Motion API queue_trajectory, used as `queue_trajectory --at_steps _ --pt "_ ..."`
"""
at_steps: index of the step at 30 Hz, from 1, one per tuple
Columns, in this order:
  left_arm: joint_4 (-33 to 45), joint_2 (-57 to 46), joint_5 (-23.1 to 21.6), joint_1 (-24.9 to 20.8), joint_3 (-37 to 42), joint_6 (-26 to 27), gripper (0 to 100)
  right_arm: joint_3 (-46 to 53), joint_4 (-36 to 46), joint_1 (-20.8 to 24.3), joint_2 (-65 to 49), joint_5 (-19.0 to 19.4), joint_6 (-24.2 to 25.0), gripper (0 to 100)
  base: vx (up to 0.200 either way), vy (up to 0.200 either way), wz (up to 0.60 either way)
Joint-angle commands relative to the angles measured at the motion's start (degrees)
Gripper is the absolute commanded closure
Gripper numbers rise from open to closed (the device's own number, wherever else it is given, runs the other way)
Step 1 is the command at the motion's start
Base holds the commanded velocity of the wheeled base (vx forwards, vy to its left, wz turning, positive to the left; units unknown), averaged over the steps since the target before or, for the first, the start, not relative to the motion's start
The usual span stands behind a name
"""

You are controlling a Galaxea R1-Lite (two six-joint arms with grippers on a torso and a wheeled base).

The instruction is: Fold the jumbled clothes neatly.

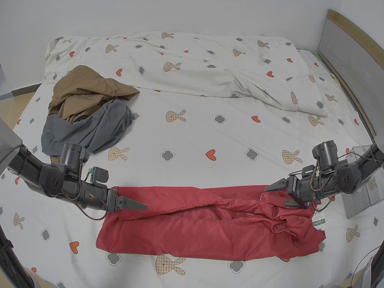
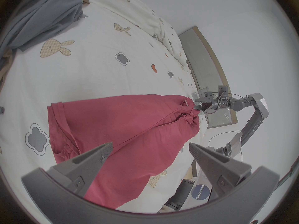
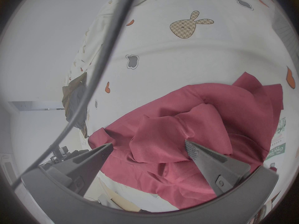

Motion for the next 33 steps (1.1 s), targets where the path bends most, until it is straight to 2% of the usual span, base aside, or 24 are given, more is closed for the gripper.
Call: queue_trajectory --at_steps 1,5,14,18,26,33 --pt "-0.91 3.74 -0.01 -0.09 -0.07 0.02 0 3.4 -4.39 1.27 1.88 -0.06 0.51 0 0.0 0.0 0.0" --pt "-1.0 4.44 -0.01 -0.18 -0.16 0.02 0 6.12 -7.64 1.98 3.12 -0.15 0.6 0 0.0 0.0 0.0" --pt "-1.0 4.35 -0.01 -0.18 -0.07 0.02 0 8.76 -8.96 2.24 1.97 -0.24 0.51 0 0.0 0.0 0.0" --pt "-1.0 4.18 -0.01 -0.18 0.02 0.02 0 8.67 -9.05 2.24 -0.75 -0.24 0.6 0 0.0 0.0 0.0" --pt "-1.0 3.91 -0.01 -0.18 0.11 0.02 0 8.58 -8.79 2.68 -13.06 -0.24 0.6 0 0.0 0.0 0.0" --pt "-1.0 3.74 -0.01 -0.18 0.28 0.02 0 8.5 -8.52 3.82 -15.61 -0.24 0.51 0 0.0 0.0 0.0"
